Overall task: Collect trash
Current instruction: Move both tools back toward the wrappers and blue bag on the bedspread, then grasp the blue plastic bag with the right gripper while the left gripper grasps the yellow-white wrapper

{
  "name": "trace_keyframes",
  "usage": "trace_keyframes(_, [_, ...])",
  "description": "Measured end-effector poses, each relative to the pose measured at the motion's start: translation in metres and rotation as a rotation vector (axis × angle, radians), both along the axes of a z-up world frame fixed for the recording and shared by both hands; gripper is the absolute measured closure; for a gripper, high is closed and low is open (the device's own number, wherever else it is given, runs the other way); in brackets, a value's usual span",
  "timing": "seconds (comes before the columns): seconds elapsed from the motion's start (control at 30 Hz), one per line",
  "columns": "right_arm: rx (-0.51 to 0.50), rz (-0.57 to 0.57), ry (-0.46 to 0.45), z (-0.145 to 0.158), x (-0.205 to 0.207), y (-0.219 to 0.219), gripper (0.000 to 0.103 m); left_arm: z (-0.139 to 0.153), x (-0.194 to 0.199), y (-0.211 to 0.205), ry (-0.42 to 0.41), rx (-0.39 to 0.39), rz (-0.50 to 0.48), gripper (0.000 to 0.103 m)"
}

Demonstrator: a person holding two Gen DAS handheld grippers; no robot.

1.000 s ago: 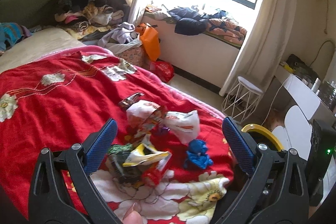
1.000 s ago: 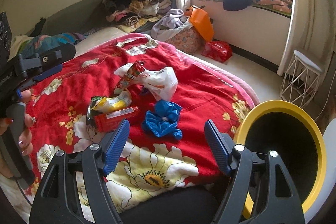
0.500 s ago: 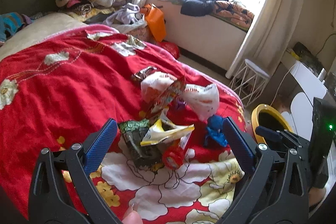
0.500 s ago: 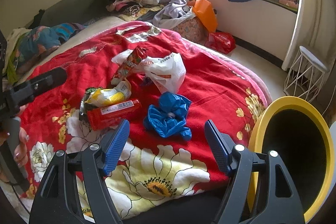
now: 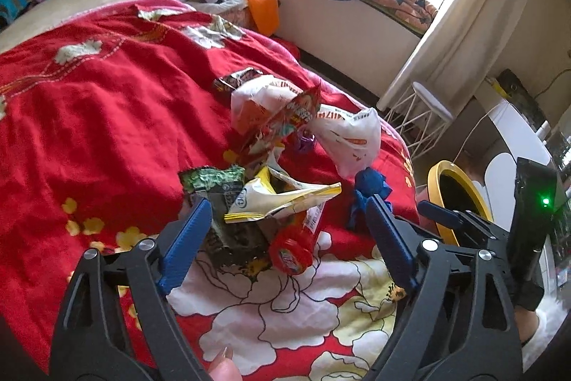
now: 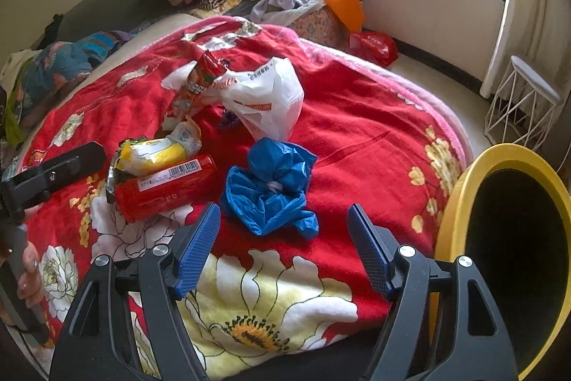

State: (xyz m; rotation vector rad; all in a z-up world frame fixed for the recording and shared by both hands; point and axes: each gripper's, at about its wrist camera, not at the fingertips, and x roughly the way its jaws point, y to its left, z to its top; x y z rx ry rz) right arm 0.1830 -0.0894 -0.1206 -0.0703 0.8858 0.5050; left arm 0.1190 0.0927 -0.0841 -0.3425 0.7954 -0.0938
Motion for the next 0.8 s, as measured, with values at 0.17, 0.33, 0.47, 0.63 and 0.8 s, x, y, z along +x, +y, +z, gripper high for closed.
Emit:
trace_keyframes(0.17, [0.005,0.002,0.051,-0.012,0.013,0.008,0.032,-0.007,0.009,-0.002,0.031,-0.03,0.003,0.026])
trace_keyframes(0.33, [0.022,-0.003,0.089,-0.019,0.022,0.013,0.032,-0.012,0.018,0.001,0.056,-0.049,0.025,0.027])
trace_keyframes(0.47, [0.026,-0.006,0.105,-0.022,0.026,0.017,0.032,-0.016,0.025,-0.001,0.074,-0.052,0.037,0.027])
trace_keyframes(0.63, [0.039,-0.019,0.127,-0.027,0.03,0.02,0.036,-0.019,0.031,-0.007,0.102,-0.046,0.058,0.027])
trace_keyframes(0.8, [0.037,-0.012,0.137,-0.028,0.032,0.022,0.048,-0.024,0.034,-0.006,0.132,-0.051,0.075,0.037])
